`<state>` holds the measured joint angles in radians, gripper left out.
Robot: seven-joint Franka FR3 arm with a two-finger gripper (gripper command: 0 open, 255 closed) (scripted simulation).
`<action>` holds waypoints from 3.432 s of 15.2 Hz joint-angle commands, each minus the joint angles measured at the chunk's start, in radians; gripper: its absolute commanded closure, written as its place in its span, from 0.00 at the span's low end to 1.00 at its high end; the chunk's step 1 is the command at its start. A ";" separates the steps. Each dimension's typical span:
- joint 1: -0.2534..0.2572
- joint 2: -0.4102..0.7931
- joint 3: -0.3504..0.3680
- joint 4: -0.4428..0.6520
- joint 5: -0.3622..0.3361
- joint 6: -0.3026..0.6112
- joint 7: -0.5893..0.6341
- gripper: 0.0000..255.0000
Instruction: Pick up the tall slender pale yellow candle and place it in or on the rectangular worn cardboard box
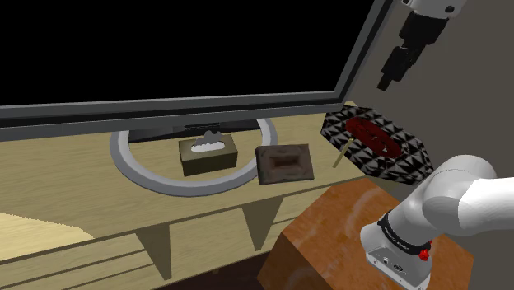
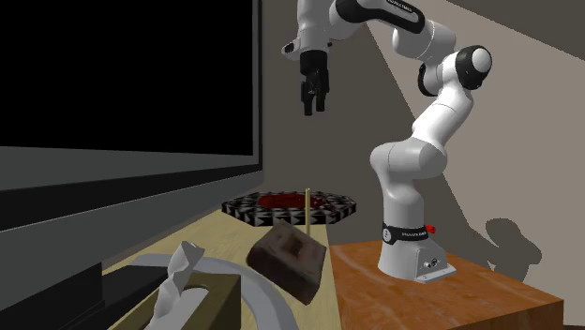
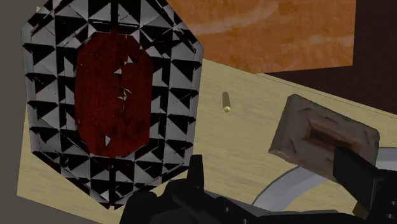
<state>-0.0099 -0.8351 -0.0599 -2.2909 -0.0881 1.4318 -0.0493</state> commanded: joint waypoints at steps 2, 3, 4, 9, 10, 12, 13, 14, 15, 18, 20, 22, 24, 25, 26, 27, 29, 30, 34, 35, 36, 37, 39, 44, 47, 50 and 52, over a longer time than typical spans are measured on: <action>-0.002 -0.012 -0.005 -0.041 -0.001 0.032 0.001 0.00; -0.005 -0.023 -0.011 -0.082 -0.002 0.064 0.003 0.00; -0.008 -0.033 -0.017 -0.121 -0.004 0.096 0.004 0.00; -0.023 -0.062 -0.047 -0.305 -0.014 0.265 0.009 0.00; -0.026 -0.063 -0.054 -0.340 -0.017 0.300 0.010 0.00; -0.033 -0.059 -0.068 -0.405 -0.022 0.374 0.011 0.00; -0.037 -0.055 -0.075 -0.436 -0.025 0.412 0.011 0.00; -0.041 -0.048 -0.082 -0.466 -0.028 0.452 0.011 0.00; -0.044 -0.038 -0.090 -0.495 -0.032 0.492 0.011 0.00; -0.052 -0.007 -0.108 -0.559 -0.041 0.593 0.011 0.00; -0.053 0.006 -0.111 -0.580 -0.044 0.627 0.012 0.00; -0.054 0.020 -0.115 -0.600 -0.048 0.661 0.012 0.00; -0.055 0.037 -0.119 -0.620 -0.051 0.697 0.013 0.00; -0.056 0.042 -0.120 -0.625 -0.052 0.707 0.013 0.00; -0.056 0.042 -0.120 -0.625 -0.052 0.707 0.013 0.00; -0.056 0.042 -0.120 -0.625 -0.052 0.707 0.013 0.00; -0.056 0.042 -0.120 -0.625 -0.052 0.707 0.013 0.00; -0.056 0.042 -0.120 -0.625 -0.052 0.707 0.013 0.00; -0.056 0.042 -0.120 -0.625 -0.052 0.707 0.013 1.00; -0.056 0.042 -0.120 -0.625 -0.052 0.707 0.013 1.00; -0.056 0.042 -0.120 -0.625 -0.052 0.707 0.013 1.00; -0.056 0.042 -0.120 -0.625 -0.052 0.707 0.013 1.00; -0.056 0.042 -0.120 -0.625 -0.052 0.707 0.013 1.00; -0.055 0.033 -0.118 -0.616 -0.051 0.689 0.013 1.00; -0.053 0.011 -0.112 -0.585 -0.045 0.637 0.012 1.00; -0.051 -0.007 -0.107 -0.554 -0.040 0.587 0.012 1.00; -0.049 -0.017 -0.103 -0.531 -0.036 0.555 0.012 1.00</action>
<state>-0.0603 -0.8452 -0.1657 -2.8347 -0.1267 2.0067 -0.0376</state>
